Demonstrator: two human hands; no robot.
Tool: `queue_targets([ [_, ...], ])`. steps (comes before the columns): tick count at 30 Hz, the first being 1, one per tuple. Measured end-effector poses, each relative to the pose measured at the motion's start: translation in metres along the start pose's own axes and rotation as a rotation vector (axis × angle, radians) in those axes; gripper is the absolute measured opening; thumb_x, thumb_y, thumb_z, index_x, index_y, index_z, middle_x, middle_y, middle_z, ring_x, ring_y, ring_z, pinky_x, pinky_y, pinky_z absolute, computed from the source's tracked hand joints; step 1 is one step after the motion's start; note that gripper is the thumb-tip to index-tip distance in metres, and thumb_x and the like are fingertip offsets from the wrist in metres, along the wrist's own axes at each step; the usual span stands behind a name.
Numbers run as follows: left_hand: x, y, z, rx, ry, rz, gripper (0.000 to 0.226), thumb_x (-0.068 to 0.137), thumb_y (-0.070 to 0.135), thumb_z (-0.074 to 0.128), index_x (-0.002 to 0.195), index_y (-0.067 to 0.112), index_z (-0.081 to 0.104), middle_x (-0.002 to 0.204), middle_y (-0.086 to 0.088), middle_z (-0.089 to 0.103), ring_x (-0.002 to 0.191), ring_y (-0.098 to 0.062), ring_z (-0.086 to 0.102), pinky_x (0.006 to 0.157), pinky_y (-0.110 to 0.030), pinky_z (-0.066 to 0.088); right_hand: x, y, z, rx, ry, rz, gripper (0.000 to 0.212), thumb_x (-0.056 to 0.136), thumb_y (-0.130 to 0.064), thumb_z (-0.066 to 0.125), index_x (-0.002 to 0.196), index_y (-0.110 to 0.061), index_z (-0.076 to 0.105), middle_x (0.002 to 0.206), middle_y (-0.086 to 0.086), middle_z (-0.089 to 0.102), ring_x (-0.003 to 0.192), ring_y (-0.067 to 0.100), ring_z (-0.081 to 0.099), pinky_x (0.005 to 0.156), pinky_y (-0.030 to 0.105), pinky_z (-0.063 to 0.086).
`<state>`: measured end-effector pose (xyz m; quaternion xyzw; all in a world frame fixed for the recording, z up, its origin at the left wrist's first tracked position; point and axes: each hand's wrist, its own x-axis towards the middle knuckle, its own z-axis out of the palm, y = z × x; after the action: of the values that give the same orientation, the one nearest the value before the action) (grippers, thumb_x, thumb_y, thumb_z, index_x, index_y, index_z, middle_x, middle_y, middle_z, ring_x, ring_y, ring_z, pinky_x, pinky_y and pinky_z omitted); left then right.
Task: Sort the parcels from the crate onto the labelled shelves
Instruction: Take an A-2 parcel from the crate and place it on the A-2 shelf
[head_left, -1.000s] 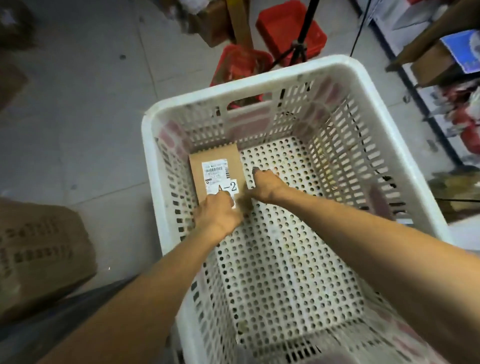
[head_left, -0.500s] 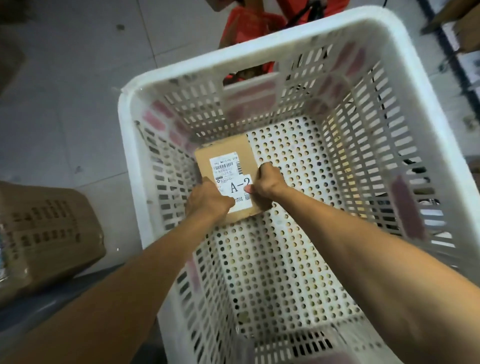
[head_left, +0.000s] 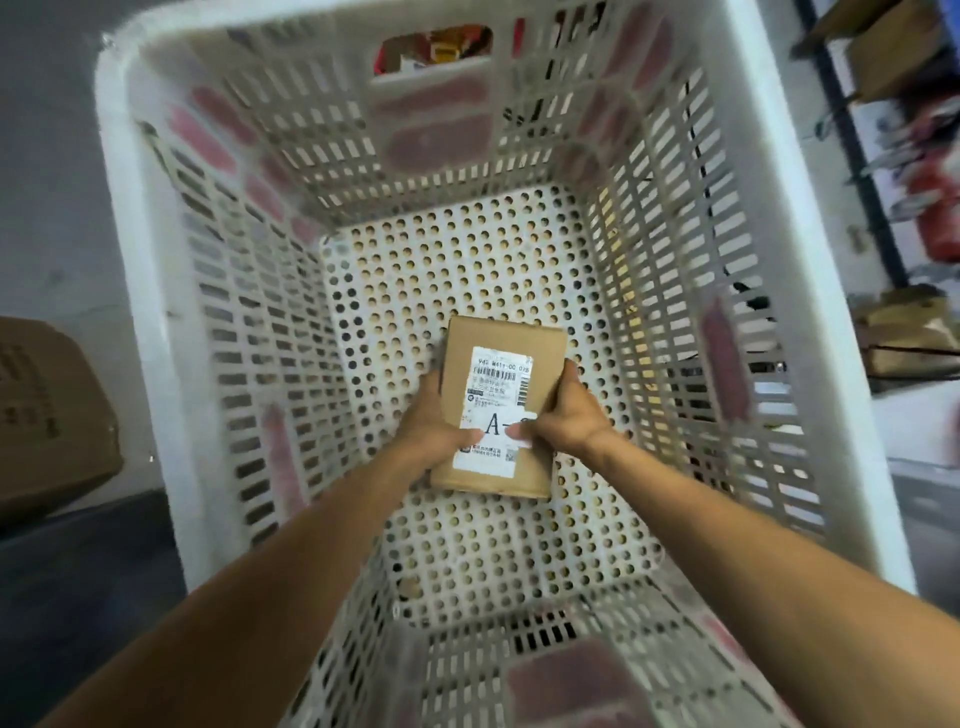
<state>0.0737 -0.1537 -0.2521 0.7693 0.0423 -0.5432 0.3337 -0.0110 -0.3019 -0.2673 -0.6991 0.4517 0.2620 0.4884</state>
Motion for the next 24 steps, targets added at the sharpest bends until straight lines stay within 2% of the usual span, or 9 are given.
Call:
queue_targets([
  [2,-0.001,-0.001,0.006,-0.04,0.025,0.029,0.101,0.075,-0.004,0.072,0.151,0.026,0.013,0.141,-0.002,0.046,0.128,-0.024,0.045,0.106,-0.042,0.041,-0.004,0.009,0.005,0.185,-0.007,-0.037,0.108,0.064,-0.001,0.082,0.145,-0.021,0.014,0.12,0.004,0.058,0.114,0.024,0.055,0.098,0.042,0.047],
  [5,-0.002,-0.005,0.012,-0.078,0.06,0.047,0.1,0.077,-0.009,0.068,0.151,0.027,0.011,0.142,-0.005,0.045,0.129,-0.026,0.045,0.106,-0.047,0.041,-0.006,0.018,0.01,0.292,0.012,-0.057,0.106,0.064,0.006,0.079,0.146,-0.021,0.017,0.118,0.001,0.06,0.113,0.023,0.056,0.1,0.044,0.046],
  [11,-0.027,-0.007,0.018,-0.133,0.109,0.063,0.104,0.076,-0.01,0.069,0.151,0.032,0.011,0.143,-0.006,0.047,0.128,-0.026,0.048,0.106,-0.049,0.041,-0.025,0.014,-0.003,0.172,0.037,-0.088,0.082,0.071,-0.001,0.077,0.138,-0.019,0.033,0.125,0.008,0.059,0.116,0.028,0.056,0.1,0.048,0.046],
  [14,-0.062,0.005,0.018,-0.157,0.159,0.064,0.105,0.074,-0.011,0.07,0.15,0.034,0.014,0.139,-0.009,0.052,0.126,-0.027,0.05,0.105,-0.048,0.042,-0.055,-0.002,-0.02,0.116,0.06,-0.155,0.083,0.074,-0.004,0.076,0.141,-0.022,0.031,0.13,0.011,0.055,0.122,0.03,0.051,0.103,0.05,0.042],
  [17,-0.1,0.03,0.006,-0.139,0.201,0.114,0.11,0.071,-0.012,0.072,0.151,0.033,0.011,0.138,-0.008,0.053,0.123,-0.025,0.052,0.104,-0.042,0.043,-0.093,-0.026,-0.043,0.147,0.095,-0.238,0.088,0.072,0.0,0.076,0.144,-0.019,0.029,0.13,0.008,0.055,0.119,0.026,0.053,0.104,0.044,0.042],
  [20,-0.152,0.065,-0.016,-0.031,0.207,0.162,0.119,0.07,-0.006,0.076,0.152,0.023,-0.005,0.143,-0.01,0.048,0.129,-0.026,0.047,0.11,-0.041,0.036,-0.144,-0.06,-0.071,0.147,0.105,-0.382,0.083,0.07,0.006,0.076,0.139,-0.015,0.035,0.117,0.001,0.059,0.105,0.016,0.056,0.088,0.026,0.045],
  [21,-0.168,0.074,-0.023,0.014,0.211,0.192,0.118,0.07,-0.004,0.077,0.152,0.019,-0.004,0.144,-0.009,0.046,0.13,-0.026,0.045,0.112,-0.04,0.034,-0.159,-0.072,-0.078,0.129,0.111,-0.43,0.082,0.069,0.006,0.076,0.137,-0.014,0.036,0.112,-0.002,0.059,0.104,0.015,0.056,0.086,0.024,0.045],
  [22,-0.188,0.084,-0.032,0.033,0.222,0.251,0.113,0.069,-0.006,0.076,0.152,0.015,0.002,0.144,-0.01,0.045,0.131,-0.026,0.043,0.112,-0.04,0.032,-0.179,-0.087,-0.085,0.109,0.129,-0.482,0.084,0.068,0.006,0.077,0.137,-0.015,0.036,0.112,-0.002,0.058,0.105,0.016,0.056,0.088,0.024,0.044],
  [24,-0.229,0.098,-0.049,0.024,0.248,0.364,0.103,0.068,-0.011,0.074,0.149,0.012,0.015,0.142,-0.013,0.045,0.13,-0.029,0.043,0.111,-0.044,0.034,-0.221,-0.111,-0.095,0.083,0.193,-0.551,0.087,0.066,0.001,0.079,0.138,-0.018,0.034,0.12,0.004,0.057,0.11,0.021,0.054,0.098,0.035,0.045],
])
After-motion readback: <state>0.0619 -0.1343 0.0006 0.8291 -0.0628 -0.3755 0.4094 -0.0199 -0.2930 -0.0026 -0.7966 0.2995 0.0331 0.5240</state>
